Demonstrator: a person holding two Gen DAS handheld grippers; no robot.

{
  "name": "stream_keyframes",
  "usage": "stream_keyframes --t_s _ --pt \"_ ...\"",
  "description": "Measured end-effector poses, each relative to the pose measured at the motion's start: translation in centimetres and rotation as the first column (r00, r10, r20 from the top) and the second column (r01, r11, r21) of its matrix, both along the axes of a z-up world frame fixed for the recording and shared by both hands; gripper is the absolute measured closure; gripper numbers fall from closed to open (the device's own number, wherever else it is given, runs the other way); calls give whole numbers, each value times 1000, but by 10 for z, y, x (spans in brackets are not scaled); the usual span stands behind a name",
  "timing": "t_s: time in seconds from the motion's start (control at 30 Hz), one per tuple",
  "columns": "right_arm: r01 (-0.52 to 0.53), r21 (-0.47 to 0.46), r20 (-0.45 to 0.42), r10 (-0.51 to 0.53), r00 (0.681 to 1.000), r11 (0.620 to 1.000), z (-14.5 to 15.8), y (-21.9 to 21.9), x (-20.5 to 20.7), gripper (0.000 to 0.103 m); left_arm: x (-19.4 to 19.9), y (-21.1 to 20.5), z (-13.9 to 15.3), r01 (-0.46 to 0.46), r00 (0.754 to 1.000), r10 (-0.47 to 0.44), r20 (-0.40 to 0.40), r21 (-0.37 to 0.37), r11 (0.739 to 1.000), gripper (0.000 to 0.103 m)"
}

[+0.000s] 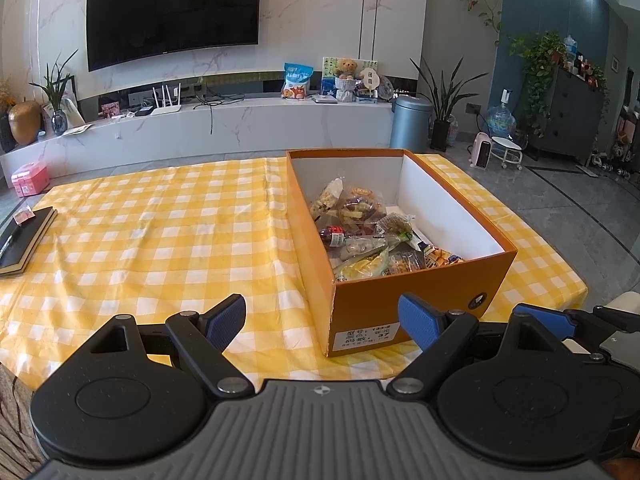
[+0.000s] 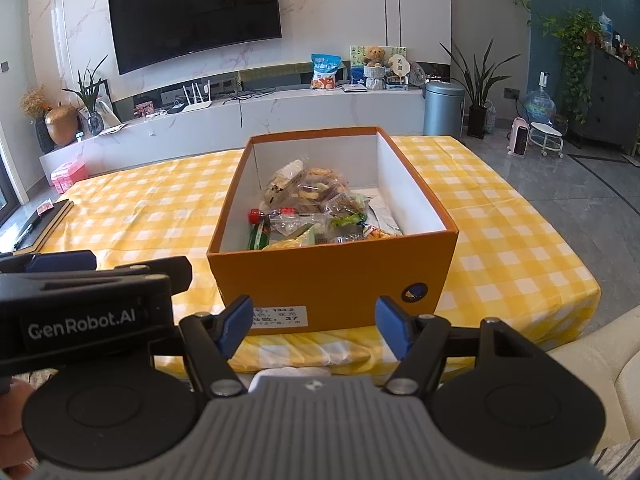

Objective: Organize snacks

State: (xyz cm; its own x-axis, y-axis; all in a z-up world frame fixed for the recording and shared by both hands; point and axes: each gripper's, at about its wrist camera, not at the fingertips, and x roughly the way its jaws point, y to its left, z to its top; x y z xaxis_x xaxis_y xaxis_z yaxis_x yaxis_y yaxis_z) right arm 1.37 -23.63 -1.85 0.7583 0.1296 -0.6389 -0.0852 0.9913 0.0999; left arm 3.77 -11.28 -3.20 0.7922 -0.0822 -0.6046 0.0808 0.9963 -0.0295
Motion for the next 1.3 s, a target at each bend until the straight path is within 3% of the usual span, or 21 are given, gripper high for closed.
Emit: stream_keyframes --t_s 1.3 --pt "-4 0 18 4 1000 1000 6 2 -3 36 -3 0 6 3 1000 -3 7 -17 1000 2"
